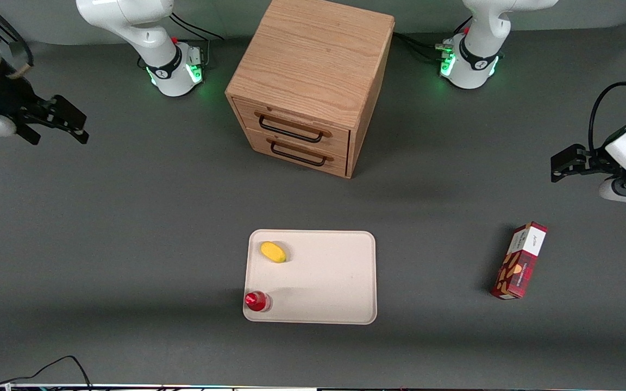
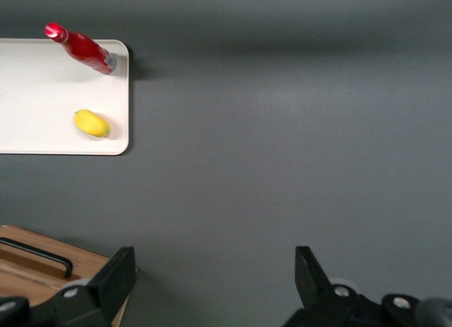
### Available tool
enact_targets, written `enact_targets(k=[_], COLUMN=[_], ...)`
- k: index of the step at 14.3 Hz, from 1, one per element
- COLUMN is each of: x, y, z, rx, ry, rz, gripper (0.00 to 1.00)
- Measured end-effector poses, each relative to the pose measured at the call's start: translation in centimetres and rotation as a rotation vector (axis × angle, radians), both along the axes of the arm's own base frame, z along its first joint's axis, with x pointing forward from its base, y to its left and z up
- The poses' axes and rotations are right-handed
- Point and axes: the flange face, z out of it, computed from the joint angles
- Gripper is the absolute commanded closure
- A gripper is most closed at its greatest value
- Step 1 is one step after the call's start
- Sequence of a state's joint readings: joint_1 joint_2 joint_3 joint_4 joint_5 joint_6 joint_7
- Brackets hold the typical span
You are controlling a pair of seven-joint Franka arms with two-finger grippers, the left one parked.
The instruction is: Place coke bottle on tray
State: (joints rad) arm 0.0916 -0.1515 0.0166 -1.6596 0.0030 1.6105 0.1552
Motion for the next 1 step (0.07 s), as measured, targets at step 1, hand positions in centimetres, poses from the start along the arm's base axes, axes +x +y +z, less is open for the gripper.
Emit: enact_targets(k=[1], x=[-0.1], y=[-0.7], z=[0.14], rx=[0.009], ry=[-0.002], rz=[-0.009], gripper=[0.0])
